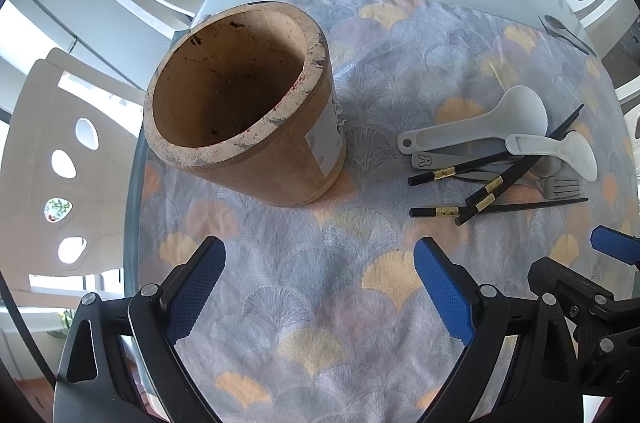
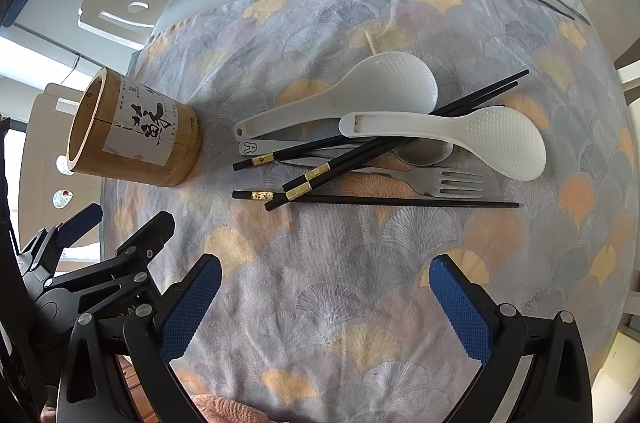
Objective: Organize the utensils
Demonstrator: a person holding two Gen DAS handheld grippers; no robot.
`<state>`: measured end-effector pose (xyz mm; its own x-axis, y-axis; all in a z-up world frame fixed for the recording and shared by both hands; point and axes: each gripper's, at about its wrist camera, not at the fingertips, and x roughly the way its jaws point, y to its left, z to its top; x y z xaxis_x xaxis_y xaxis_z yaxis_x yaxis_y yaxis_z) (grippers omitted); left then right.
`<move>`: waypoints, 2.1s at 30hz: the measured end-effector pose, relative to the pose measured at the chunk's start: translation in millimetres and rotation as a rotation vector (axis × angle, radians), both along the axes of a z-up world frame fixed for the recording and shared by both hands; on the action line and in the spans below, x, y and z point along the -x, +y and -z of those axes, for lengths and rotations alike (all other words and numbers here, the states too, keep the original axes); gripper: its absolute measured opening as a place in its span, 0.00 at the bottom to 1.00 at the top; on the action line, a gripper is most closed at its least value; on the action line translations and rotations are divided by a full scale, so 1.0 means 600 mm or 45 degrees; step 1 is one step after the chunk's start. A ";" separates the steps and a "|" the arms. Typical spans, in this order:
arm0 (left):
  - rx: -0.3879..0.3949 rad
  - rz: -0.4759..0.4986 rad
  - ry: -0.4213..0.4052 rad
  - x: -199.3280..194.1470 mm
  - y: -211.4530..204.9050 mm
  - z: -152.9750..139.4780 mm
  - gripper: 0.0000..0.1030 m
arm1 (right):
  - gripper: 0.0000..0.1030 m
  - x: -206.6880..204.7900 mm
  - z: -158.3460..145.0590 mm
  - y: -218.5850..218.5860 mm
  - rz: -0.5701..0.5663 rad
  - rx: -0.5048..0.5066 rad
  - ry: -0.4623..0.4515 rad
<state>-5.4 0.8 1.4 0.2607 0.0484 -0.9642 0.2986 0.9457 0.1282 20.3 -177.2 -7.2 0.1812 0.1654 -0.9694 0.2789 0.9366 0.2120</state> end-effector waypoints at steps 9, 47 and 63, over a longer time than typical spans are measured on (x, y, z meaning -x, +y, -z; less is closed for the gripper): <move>0.010 0.013 -0.012 0.003 -0.003 -0.003 0.92 | 1.00 0.000 -0.001 0.002 -0.008 0.012 -0.003; 0.114 -0.013 -0.126 0.046 0.053 0.009 0.84 | 1.00 0.035 -0.006 0.018 0.008 0.015 -0.001; 0.221 0.089 -0.807 0.017 0.081 0.030 0.85 | 0.97 0.114 0.057 -0.024 0.149 -0.043 0.110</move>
<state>-15.5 49.3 -16.4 0.7775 -0.1319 -0.6149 0.2771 0.9496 0.1466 -48.0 -191.7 -41.1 0.1172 0.1810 -0.9765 0.4045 0.8893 0.2134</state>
